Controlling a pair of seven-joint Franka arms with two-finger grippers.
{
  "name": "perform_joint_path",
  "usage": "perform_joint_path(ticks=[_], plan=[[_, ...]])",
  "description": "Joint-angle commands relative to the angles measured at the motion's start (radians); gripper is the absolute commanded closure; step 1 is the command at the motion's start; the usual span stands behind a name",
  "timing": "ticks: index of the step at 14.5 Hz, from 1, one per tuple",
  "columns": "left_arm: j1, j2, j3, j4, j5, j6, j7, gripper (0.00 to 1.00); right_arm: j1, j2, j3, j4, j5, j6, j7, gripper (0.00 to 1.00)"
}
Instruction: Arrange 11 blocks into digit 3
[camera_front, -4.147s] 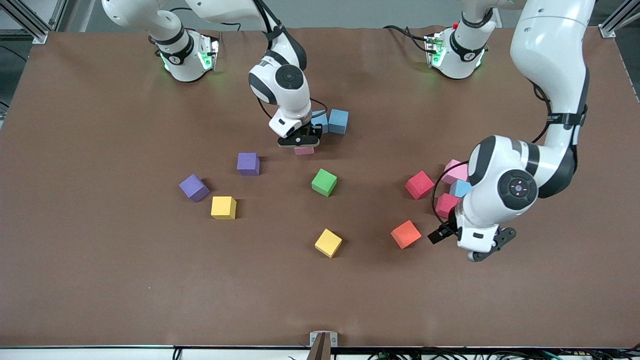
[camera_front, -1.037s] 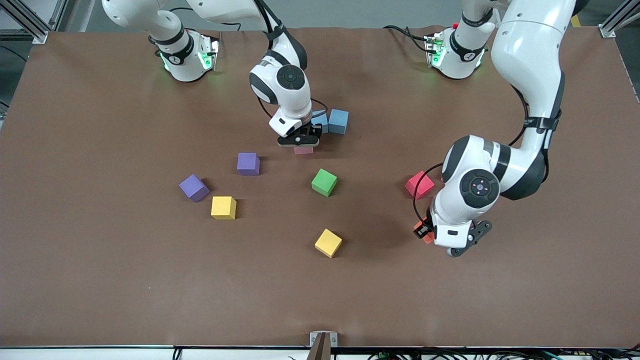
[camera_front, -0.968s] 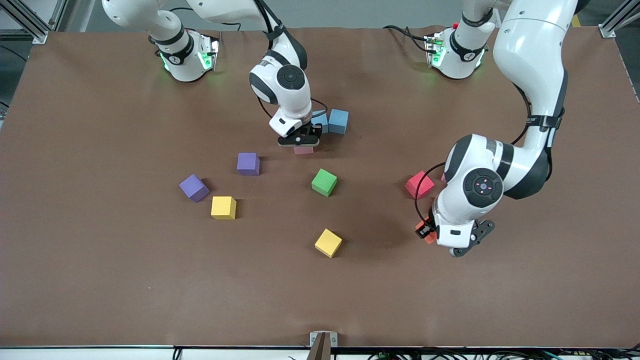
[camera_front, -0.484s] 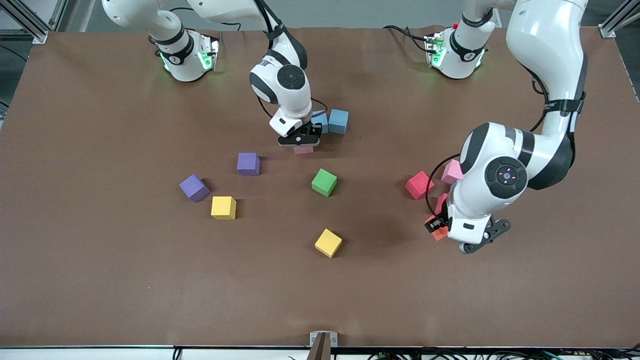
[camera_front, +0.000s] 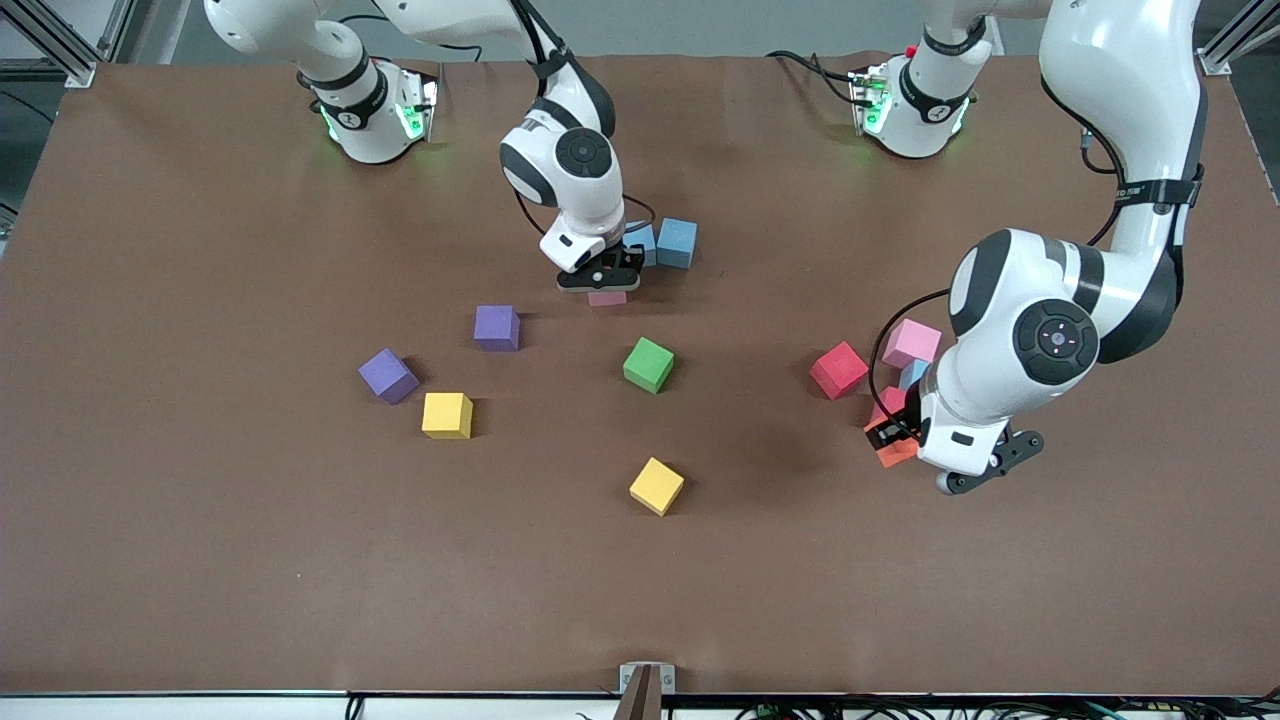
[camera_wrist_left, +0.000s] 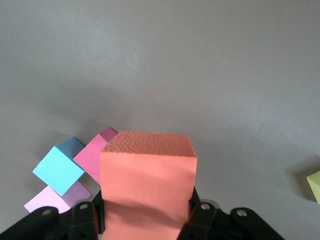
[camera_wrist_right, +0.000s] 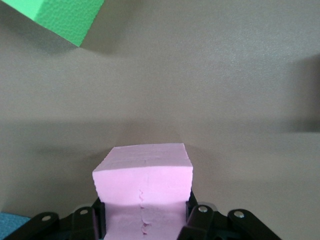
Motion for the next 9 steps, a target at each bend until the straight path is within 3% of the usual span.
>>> perform_joint_path(ticks=[1,5,6,7,8,9], plan=[[0.008,-0.03,-0.009,-0.03,-0.018,-0.002,0.018,0.56,0.021,-0.004,-0.002,-0.036,0.012,0.001,0.004,0.93],[0.008,-0.028,-0.009,-0.03,-0.02,-0.002,0.004,0.56,0.021,-0.001,-0.002,-0.028,0.012,0.007,0.002,0.87],[0.008,-0.027,-0.009,-0.028,-0.02,-0.002,0.004,0.56,0.016,-0.001,-0.004,-0.025,0.012,0.005,0.004,0.73],[0.008,-0.027,-0.009,-0.028,-0.025,-0.002,0.002,0.56,0.009,-0.001,-0.004,-0.015,0.012,-0.002,0.002,0.53],[0.008,-0.025,-0.009,-0.028,-0.026,-0.002,0.002,0.56,0.006,-0.001,-0.004,-0.007,0.012,-0.005,0.001,0.01],[0.008,-0.025,-0.009,-0.028,-0.026,-0.002,0.002,0.56,0.001,-0.001,-0.004,0.004,0.012,-0.005,-0.005,0.0]])
